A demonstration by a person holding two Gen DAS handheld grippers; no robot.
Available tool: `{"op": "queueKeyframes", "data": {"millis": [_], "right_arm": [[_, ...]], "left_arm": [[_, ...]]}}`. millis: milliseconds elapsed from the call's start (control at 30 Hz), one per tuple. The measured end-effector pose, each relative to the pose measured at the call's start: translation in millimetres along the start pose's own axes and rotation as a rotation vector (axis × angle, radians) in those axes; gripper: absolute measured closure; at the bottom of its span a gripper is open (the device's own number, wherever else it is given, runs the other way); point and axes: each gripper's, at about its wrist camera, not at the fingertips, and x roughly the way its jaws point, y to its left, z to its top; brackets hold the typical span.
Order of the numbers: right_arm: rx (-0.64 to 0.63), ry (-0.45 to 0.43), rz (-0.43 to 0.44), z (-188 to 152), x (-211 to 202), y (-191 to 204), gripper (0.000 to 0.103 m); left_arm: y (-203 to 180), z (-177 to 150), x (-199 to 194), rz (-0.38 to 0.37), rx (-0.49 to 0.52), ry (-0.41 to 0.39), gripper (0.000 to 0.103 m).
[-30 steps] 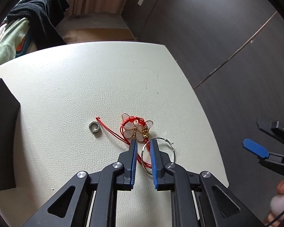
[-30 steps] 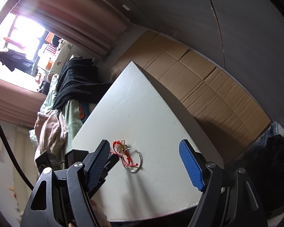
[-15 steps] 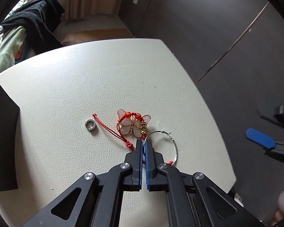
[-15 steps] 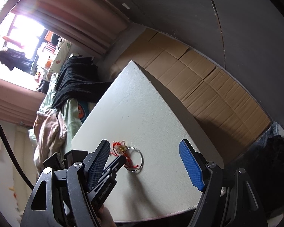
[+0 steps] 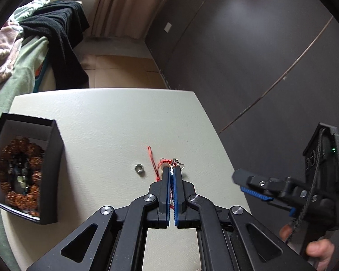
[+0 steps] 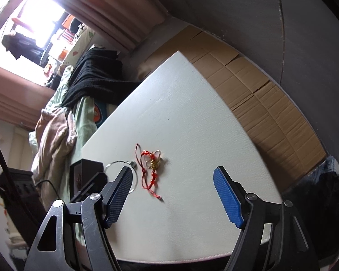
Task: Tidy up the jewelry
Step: 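Carry the silver hoop into the box with the left gripper while the right gripper grasps the red string bracelet, then lower the red string bracelet into the black box and open the right gripper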
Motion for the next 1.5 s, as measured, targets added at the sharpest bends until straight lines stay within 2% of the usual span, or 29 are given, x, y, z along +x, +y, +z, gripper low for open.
{"op": "queueKeyframes", "data": {"millis": [267,333,433,767,833,967,1133,1300,1400,1467,1500], "right_arm": [[-0.057,0.032,-0.018,-7.8,31.5,25.6,0.048],[-0.067,0.046,-0.029,-9.1,42.4,30.2,0.059],[-0.075,0.066,-0.047,-9.7,58.3,34.9,0.067],[-0.123,0.056,-0.147,-3.7,88.4,49.0,0.078],[-0.146,0.052,-0.184,-3.6,91.3,53.1,0.091],[-0.166,0.047,-0.219,-4.6,88.1,52.6,0.093],[-0.156,0.031,-0.184,-8.4,71.5,49.1,0.093],[-0.146,-0.024,-0.064,-13.6,42.5,51.2,0.093],[-0.180,-0.068,-0.005,-18.7,27.5,62.3,0.093],[-0.195,-0.088,0.039,-21.6,19.2,69.3,0.093],[-0.202,-0.095,0.057,-23.2,16.5,72.7,0.093]], "left_arm": [[23.8,9.7,-22.3,0.006,-0.044,-0.048,0.102],[31.8,12.0,-30.7,0.003,-0.059,-0.063,0.102],[41.3,15.4,-40.8,0.000,-0.075,-0.084,0.102],[68.7,25.2,-60.4,0.000,-0.123,-0.127,0.102],[72.6,24.5,-63.3,0.002,-0.132,-0.131,0.102],[80.7,22.0,-69.4,0.009,-0.149,-0.136,0.102],[88.3,18.9,-82.6,0.023,-0.162,-0.162,0.102],[103.3,14.9,-96.4,0.068,-0.193,-0.193,0.102],[120.3,13.8,-103.4,0.113,-0.257,-0.216,0.101],[131.3,14.3,-101.2,0.136,-0.292,-0.186,0.098],[139.2,13.4,-98.5,0.138,-0.320,-0.157,0.092]]}}
